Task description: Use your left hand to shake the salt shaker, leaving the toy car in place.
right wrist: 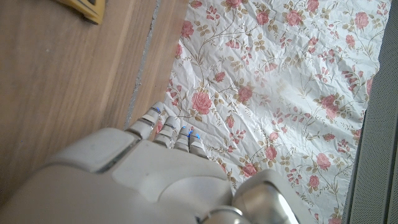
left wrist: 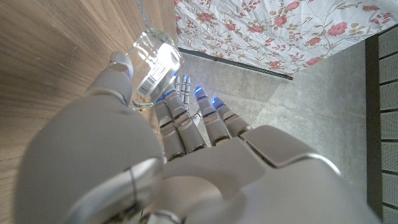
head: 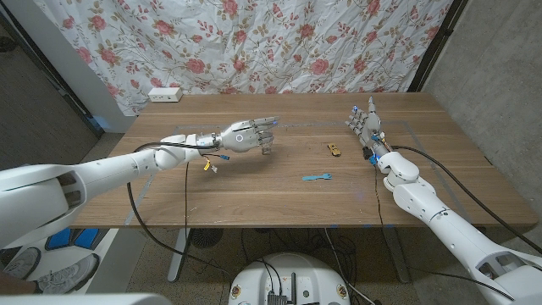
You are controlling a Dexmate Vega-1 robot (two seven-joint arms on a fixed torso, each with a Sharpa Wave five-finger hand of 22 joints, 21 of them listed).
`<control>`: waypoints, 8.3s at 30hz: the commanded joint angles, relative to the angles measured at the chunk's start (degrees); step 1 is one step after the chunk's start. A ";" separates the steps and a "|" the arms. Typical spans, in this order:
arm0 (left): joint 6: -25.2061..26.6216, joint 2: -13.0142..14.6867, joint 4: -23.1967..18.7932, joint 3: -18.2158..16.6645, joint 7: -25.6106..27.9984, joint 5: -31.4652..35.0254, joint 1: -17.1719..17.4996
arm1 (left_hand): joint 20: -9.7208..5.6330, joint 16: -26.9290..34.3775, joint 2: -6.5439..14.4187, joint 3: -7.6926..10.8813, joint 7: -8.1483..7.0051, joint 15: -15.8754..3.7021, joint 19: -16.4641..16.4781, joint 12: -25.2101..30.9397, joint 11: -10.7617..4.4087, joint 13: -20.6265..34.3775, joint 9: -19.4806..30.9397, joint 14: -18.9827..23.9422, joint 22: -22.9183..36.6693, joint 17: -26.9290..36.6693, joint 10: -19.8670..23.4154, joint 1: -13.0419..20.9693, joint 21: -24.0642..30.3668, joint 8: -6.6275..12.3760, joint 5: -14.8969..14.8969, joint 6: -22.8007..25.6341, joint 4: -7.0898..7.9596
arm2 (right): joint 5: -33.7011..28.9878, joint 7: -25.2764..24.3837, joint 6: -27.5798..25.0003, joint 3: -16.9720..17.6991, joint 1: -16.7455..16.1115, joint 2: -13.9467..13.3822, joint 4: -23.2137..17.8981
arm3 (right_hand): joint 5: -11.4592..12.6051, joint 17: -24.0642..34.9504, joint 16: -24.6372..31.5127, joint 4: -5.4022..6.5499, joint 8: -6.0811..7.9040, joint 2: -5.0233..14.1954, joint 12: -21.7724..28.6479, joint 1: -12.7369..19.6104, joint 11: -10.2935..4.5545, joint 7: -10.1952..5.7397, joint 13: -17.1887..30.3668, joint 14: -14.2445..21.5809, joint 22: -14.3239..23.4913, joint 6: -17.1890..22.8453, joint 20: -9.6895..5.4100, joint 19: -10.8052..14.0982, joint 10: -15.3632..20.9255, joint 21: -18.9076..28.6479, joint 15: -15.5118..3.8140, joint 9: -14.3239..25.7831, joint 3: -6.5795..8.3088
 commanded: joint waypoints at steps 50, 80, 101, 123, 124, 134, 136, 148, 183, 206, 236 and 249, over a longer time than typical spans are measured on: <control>-2.03 -2.36 -0.44 -19.01 0.00 -4.46 9.53 | -0.13 0.17 2.87 -1.35 -4.62 -8.59 0.21 0.77 -0.09 0.42 1.96 -0.07 0.12 0.35 -0.14 1.78 -0.04 0.73 0.22 5.54 0.40 | 0.00 0.02 0.03 -0.01 0.02 0.01 0.02 | 0.42 0.29 0.24 0.32 0.36 5.53 0.39 -0.18 0.00 0.51 0.20 -0.31 0.30 -0.01 0.10 0.40 -0.38 0.36 -2.03 0.20 -0.08; -3.63 -5.30 -2.71 -25.69 -1.47 -22.63 18.27 | 0.19 0.42 2.81 -2.10 -4.58 -8.70 0.38 1.13 -0.08 0.50 2.01 0.48 0.11 0.37 0.68 1.02 -0.05 0.99 0.21 6.21 0.61 | 0.00 0.00 0.02 -0.01 0.00 0.00 0.00 | 0.42 0.29 0.22 0.32 0.35 5.54 0.38 -0.18 -0.03 0.48 0.20 -0.36 0.30 -0.04 0.07 0.39 -0.41 0.36 -2.03 0.20 -0.08; -2.95 -6.06 -9.52 -29.90 -11.36 -40.55 24.12 | 0.52 0.40 2.63 -2.73 -4.56 -8.64 0.18 1.20 -0.07 0.51 1.92 0.71 0.13 0.29 1.00 0.39 -0.15 0.68 0.19 5.94 0.66 | 0.00 0.00 0.01 -0.01 0.00 0.00 -0.01 | 0.42 0.29 0.22 0.32 0.36 5.55 0.44 -0.18 -0.04 0.46 0.20 -0.37 0.30 -0.02 0.10 0.38 -0.26 0.36 -1.99 0.20 -0.08; -4.67 -7.20 -13.70 -34.93 -20.42 -52.55 28.48 | 1.05 0.30 2.80 -3.15 -4.24 -8.60 -0.08 1.11 -0.06 0.50 1.80 0.69 0.16 0.22 0.87 -0.06 -0.19 0.14 0.21 5.37 0.70 | 0.00 -0.01 0.00 0.00 -0.01 -0.01 -0.04 | 0.43 0.29 0.22 0.32 0.34 5.54 0.41 -0.18 -0.08 0.50 0.20 -0.36 0.30 -0.08 0.09 0.36 -0.31 0.35 -2.03 0.20 -0.08; -4.69 -7.29 -13.82 -35.14 -20.72 -52.98 28.64 | 1.06 0.28 2.82 -3.17 -4.11 -8.60 -0.11 1.09 -0.06 0.49 1.79 0.68 0.16 0.21 0.84 -0.08 -0.20 0.11 0.21 5.39 0.69 | 0.00 -0.01 0.00 0.00 -0.01 -0.01 -0.04 | 0.42 0.29 0.22 0.32 0.34 5.55 0.41 -0.18 -0.04 0.50 0.20 -0.36 0.30 -0.07 0.07 0.39 -0.31 0.36 -2.06 0.20 -0.08; -4.86 -8.28 -15.23 -37.17 -23.32 -57.40 30.36 | 1.30 0.20 2.90 -3.35 -3.92 -8.50 -0.22 1.02 -0.06 0.48 1.68 0.61 0.18 0.16 0.66 -0.22 -0.19 -0.21 0.23 5.19 0.63 | 0.00 -0.01 0.00 0.00 -0.01 0.00 -0.03 | 0.43 0.29 0.23 0.32 0.36 5.54 0.40 -0.18 0.03 0.48 0.20 -0.34 0.30 -0.02 0.09 0.39 -0.34 0.36 -1.99 0.20 -0.08; -4.94 -8.37 -15.43 -37.43 -23.61 -57.95 30.67 | 1.31 0.18 2.95 -3.36 -3.92 -8.51 -0.26 1.00 -0.06 0.47 1.65 0.60 0.18 0.15 0.60 -0.20 -0.19 -0.26 0.24 5.20 0.61 | 0.00 0.00 0.00 0.00 -0.01 0.00 -0.03 | 0.42 0.29 0.22 0.32 0.35 5.54 0.40 -0.18 -0.02 0.51 0.20 -0.37 0.30 -0.05 0.11 0.38 -0.34 0.36 -2.04 0.20 -0.08; -3.97 -9.75 -17.61 -40.27 -27.37 -64.91 33.44 | 1.60 0.10 2.98 -3.61 -3.32 -8.32 -0.58 0.89 -0.06 0.45 1.50 0.48 0.20 0.12 0.25 -0.48 -0.24 -0.80 0.22 4.66 0.63 | 0.00 0.00 0.02 -0.01 0.00 0.00 -0.02 | 0.42 0.29 0.22 0.32 0.34 5.54 0.41 -0.18 -0.08 0.52 0.20 -0.37 0.30 -0.07 0.08 0.38 -0.33 0.36 -2.02 0.20 -0.08; 5.88 -11.80 -26.57 -46.56 -39.74 -86.88 39.00 | 3.36 -0.53 3.01 -4.21 -1.71 -7.50 -1.36 0.37 0.00 0.27 0.39 -1.05 0.26 -0.12 -2.01 -1.99 -0.25 -3.49 0.16 2.60 0.84 | 0.00 -0.01 0.00 0.00 -0.01 -0.01 -0.04 | 0.43 0.29 0.28 0.32 0.35 5.54 0.40 -0.18 0.01 0.49 0.20 -0.22 0.30 -0.04 0.09 0.39 -0.35 0.36 -1.98 0.20 -0.08; 0.80 -11.54 -25.49 -46.37 -45.97 -96.15 38.84 | 3.63 -1.25 3.22 -4.36 -1.75 -5.76 -4.36 -0.25 0.06 -0.04 0.08 -5.73 0.29 -0.30 -6.37 -3.02 -0.61 -6.78 0.19 -0.53 0.75 | 0.00 0.00 0.01 0.00 -0.01 0.00 -0.03 | 0.43 0.29 0.25 0.31 0.34 5.54 0.43 -0.18 -0.08 0.42 0.21 -0.28 0.30 -0.06 0.07 0.38 -0.28 0.35 -1.92 0.20 -0.08; -3.66 -10.63 -22.21 -43.60 -50.01 -96.45 37.77 | 4.30 -1.60 4.40 -4.13 -1.05 -3.18 -9.37 -0.31 0.16 -0.47 -0.03 -13.92 0.21 -0.58 -12.46 -4.94 -0.70 -10.38 0.09 -3.93 0.81 | 0.00 0.03 0.05 -0.01 0.02 0.01 0.04 | 0.43 0.29 0.24 0.32 0.36 5.55 0.43 -0.18 -0.07 0.48 0.21 -0.32 0.30 -0.01 0.11 0.38 -0.29 0.35 -1.93 0.20 -0.08; -4.01 -10.76 -21.18 -42.70 -50.29 -95.42 37.61 | 4.33 -1.44 4.41 -4.11 -1.02 -2.89 -9.89 -0.26 0.17 -0.56 -0.09 -14.75 0.18 -0.64 -12.93 -5.23 -0.66 -10.73 0.07 -4.31 0.74 | 0.00 0.02 0.03 -0.01 0.01 0.01 0.02 | 0.42 0.29 0.23 0.32 0.38 5.54 0.42 -0.18 -0.06 0.45 0.21 -0.35 0.30 0.02 0.07 0.35 -0.31 0.35 -2.00 0.20 -0.08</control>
